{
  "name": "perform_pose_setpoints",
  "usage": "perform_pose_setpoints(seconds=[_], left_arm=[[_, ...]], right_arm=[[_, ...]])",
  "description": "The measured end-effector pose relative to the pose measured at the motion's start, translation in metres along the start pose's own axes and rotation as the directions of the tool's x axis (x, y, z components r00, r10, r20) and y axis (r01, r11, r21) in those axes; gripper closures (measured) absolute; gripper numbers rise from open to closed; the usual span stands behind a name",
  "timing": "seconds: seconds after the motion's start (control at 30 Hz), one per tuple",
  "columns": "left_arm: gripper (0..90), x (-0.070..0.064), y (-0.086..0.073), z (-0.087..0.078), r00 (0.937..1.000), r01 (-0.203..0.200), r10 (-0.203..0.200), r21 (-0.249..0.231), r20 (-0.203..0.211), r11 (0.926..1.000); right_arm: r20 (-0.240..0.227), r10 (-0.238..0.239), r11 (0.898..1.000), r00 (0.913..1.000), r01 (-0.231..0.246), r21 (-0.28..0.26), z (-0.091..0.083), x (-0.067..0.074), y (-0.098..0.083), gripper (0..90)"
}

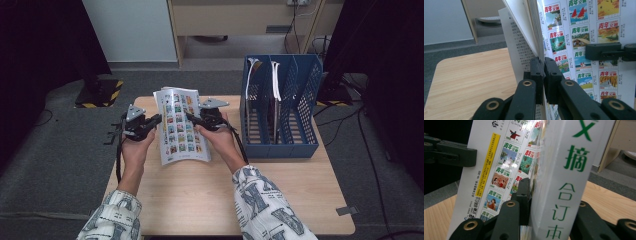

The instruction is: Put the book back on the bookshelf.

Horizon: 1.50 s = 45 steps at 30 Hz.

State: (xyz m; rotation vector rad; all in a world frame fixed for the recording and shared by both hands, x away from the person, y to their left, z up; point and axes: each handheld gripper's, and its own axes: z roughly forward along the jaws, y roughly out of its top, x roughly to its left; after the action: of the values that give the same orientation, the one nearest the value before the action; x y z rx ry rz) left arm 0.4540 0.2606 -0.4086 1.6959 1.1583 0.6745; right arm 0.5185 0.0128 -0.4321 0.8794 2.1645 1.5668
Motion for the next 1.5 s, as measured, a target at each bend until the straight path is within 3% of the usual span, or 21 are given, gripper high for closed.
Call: perform_pose_setpoints(seconds=[0.53,0.97,1.1,1.2,1.3,1.5], left_arm=[[86.7,-0.011,-0.017,-0.009,0.9993,-0.025,0.026,-0.028,0.026,0.9993],[86.8,-0.01,-0.02,-0.011,0.999,-0.017,0.019,-0.037,0.04,0.9992],[86.8,-0.008,-0.021,-0.012,0.9989,-0.008,0.01,-0.038,0.046,0.9992],[86.8,-0.006,-0.022,-0.012,0.9989,-0.002,0.004,-0.04,0.047,0.9992],[86.8,-0.005,-0.024,-0.012,0.9988,0.005,-0.003,-0.041,0.049,0.9991],[86.7,-0.003,-0.024,-0.012,0.9987,0.012,-0.01,-0.041,0.05,0.9991]], right_arm=[[-0.021,-0.032,0.999,0.9993,0.032,0.0,-0.017,0.004,-0.015,69.7],[-0.095,-0.043,0.997,0.9945,0.048,0.059,-0.016,0.001,0.0,66.0],[-0.111,-0.034,0.996,0.9933,0.042,0.073,-0.012,0.001,0.007,65.1],[-0.143,-0.002,0.995,0.9898,0.016,0.103,-0.007,-0.002,0.013,61.5],[-0.125,-0.001,0.99,0.9921,0.018,0.137,-0.003,-0.002,0.016,66.2],[-0.104,0.018,0.988,0.9944,-0.002,0.156,0.001,-0.004,0.016,70.4]])
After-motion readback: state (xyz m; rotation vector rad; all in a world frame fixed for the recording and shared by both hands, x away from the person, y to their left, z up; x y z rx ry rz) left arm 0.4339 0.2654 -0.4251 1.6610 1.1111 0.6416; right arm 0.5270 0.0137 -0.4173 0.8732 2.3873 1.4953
